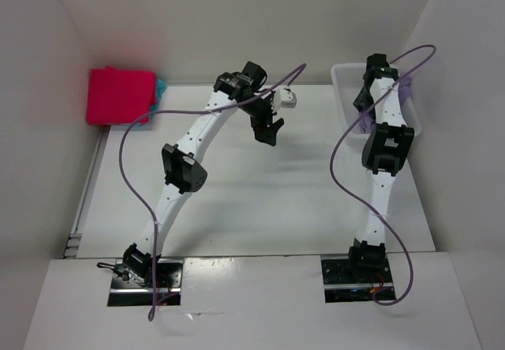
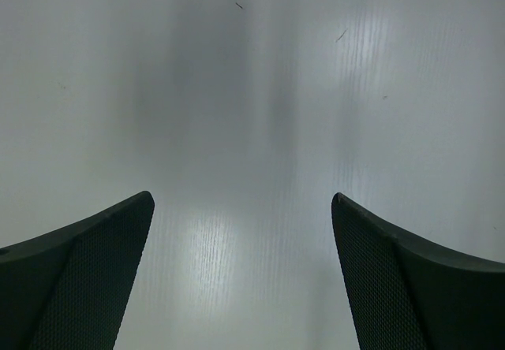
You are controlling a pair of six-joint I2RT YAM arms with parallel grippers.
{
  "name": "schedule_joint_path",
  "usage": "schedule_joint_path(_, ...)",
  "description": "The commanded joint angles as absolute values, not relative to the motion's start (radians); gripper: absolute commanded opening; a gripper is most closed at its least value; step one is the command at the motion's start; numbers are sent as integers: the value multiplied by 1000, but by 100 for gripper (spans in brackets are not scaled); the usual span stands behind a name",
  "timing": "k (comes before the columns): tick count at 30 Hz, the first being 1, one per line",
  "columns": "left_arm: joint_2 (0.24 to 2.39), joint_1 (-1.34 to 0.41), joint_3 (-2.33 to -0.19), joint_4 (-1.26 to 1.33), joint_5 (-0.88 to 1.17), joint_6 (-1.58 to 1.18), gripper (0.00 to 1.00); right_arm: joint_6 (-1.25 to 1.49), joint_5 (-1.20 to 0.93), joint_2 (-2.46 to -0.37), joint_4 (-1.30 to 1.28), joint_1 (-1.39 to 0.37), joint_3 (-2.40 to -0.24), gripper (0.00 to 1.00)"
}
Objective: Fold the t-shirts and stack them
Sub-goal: Grab crumpled tshirt from bin with the right arm
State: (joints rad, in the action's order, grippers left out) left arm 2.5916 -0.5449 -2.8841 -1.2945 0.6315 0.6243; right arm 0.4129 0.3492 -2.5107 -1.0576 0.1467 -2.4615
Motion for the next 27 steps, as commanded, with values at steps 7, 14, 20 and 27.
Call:
schedule_joint_path(7,2514,-514,-2856,-1301,663,621,100,411,262,-2360,-1083,190,-2522,0)
schedule_joint_path(14,2395,-514,-2775,-1188,493,488,100,436,564,-2082,-1108,54,-2694,0)
schedule_joint_path(20,2263,-566,-2656,-1197,357,443,100,389,562,-1782,-1042,-3,-2685,0)
schedule_joint_path(27,2110,-514,-2554,-1175,338,454,100,149,259,-1583,-883,-492,-2670,0)
